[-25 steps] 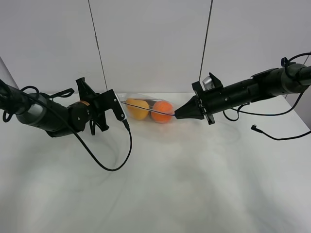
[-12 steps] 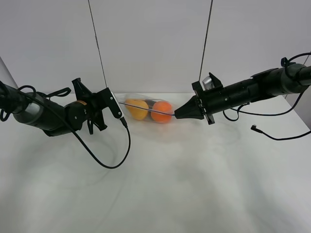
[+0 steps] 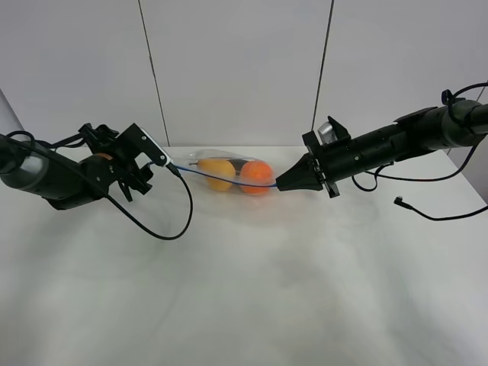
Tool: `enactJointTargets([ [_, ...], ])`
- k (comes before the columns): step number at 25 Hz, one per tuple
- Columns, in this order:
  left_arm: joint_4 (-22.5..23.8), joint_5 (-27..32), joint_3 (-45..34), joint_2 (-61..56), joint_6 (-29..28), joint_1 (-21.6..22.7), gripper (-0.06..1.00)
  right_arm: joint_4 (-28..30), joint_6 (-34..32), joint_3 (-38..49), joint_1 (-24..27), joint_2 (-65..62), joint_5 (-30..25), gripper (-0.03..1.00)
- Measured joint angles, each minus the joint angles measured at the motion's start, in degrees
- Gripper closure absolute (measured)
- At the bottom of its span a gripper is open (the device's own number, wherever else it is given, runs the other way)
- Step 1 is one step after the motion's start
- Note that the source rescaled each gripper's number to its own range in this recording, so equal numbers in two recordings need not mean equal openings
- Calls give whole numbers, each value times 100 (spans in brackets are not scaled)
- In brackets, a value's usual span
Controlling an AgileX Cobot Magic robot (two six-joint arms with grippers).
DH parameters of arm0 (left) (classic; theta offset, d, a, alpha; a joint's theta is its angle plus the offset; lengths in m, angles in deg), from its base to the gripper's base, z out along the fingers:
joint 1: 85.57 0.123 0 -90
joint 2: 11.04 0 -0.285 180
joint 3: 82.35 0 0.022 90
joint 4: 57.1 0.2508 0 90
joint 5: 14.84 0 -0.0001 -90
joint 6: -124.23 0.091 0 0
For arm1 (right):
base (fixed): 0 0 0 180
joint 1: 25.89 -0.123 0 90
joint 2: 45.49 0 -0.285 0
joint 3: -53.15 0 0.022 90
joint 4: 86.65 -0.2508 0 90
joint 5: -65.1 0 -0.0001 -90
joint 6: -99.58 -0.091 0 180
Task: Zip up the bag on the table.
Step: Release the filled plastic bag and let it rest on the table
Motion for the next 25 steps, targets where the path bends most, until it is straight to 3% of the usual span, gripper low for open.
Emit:
enactJointTargets([
  [6, -321, 212, 0, 0, -1662, 436, -5, 4, 0, 0, 0, 0, -6, 97],
  [9, -406, 686, 0, -64, -2261, 578, -5, 4, 0, 0, 0, 0, -6, 97],
  [13, -412, 1632, 5, -322, -2630, 764, -5, 4, 0, 0, 0, 0, -6, 97],
  [16, -426, 2826, 79, -536, -2861, 913, -6, -1, 0, 0, 0, 0, -6, 97],
  [22, -383, 6530, 661, -674, -3526, 1135, -6, -1, -6, 0, 0, 0, -20, 97],
  [25, -37, 8082, 1067, -685, -4304, 1134, -6, -7, -6, 0, 0, 0, -50, 97],
])
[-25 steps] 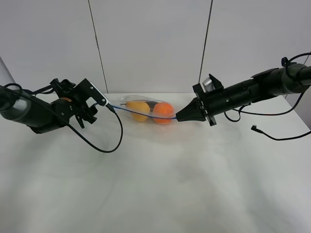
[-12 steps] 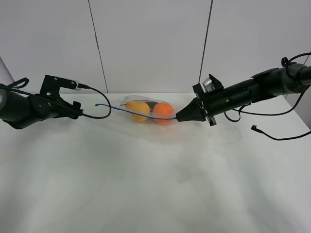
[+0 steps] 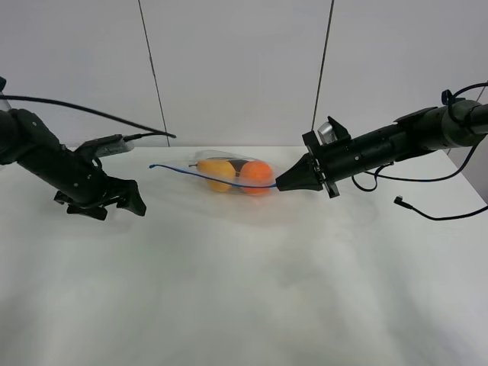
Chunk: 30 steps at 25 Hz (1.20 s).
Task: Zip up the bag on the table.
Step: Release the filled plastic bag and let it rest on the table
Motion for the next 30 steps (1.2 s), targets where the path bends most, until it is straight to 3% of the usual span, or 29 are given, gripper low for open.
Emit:
enactJointTargets([
  [4, 1056, 1101, 541, 0, -1366, 0, -6, 0, 0, 0, 0, 0, -19, 97],
  [8, 1728, 1646, 982, -6, -2044, 14, -6, 0, 0, 0, 0, 0, -24, 97],
  [15, 2002, 2776, 1306, -78, -2158, 14, -6, 0, 0, 0, 0, 0, -25, 97],
  [20, 2222, 2881, 1274, -463, -2170, 14, -6, 0, 0, 0, 0, 0, -30, 97],
  [30, 2278, 2913, -363, -3159, -2170, 14, -6, 0, 0, 0, 0, 0, -30, 97],
])
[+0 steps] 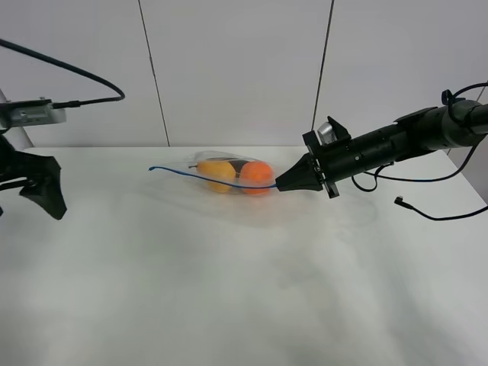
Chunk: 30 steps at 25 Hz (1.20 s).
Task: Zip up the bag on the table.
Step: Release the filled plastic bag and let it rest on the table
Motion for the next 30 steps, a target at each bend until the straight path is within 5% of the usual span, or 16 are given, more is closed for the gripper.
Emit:
enactJointTargets([
  [7, 131, 10, -1613, -2254, 0, 0, -6, 0, 0, 0, 0, 0, 0, 97],
  [14, 147, -650, -3262, -4248, 0, 0, -6, 0, 0, 0, 0, 0, 0, 97],
  [30, 147, -821, -3401, -6720, 0, 0, -6, 0, 0, 0, 0, 0, -1, 97],
])
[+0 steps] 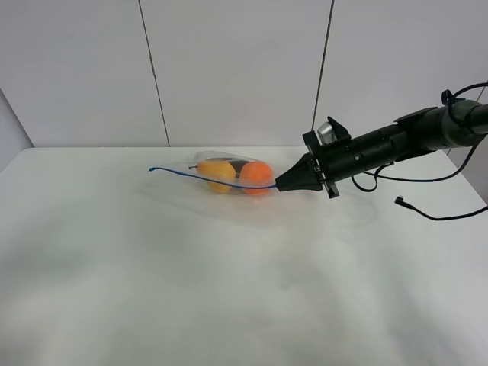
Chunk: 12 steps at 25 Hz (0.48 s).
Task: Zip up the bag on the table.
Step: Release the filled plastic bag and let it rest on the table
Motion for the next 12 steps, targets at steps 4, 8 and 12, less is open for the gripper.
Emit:
enactJointTargets([
  [4, 0, 0, -4, -485, 0, -92, -6, 0, 0, 0, 0, 0, 0, 97],
  [8, 0, 0, -6, -944, 0, -307, -6, 0, 0, 0, 0, 0, 0, 97],
  [12, 0, 0, -6, -1078, 0, -323, -6, 0, 0, 0, 0, 0, 0, 97],
])
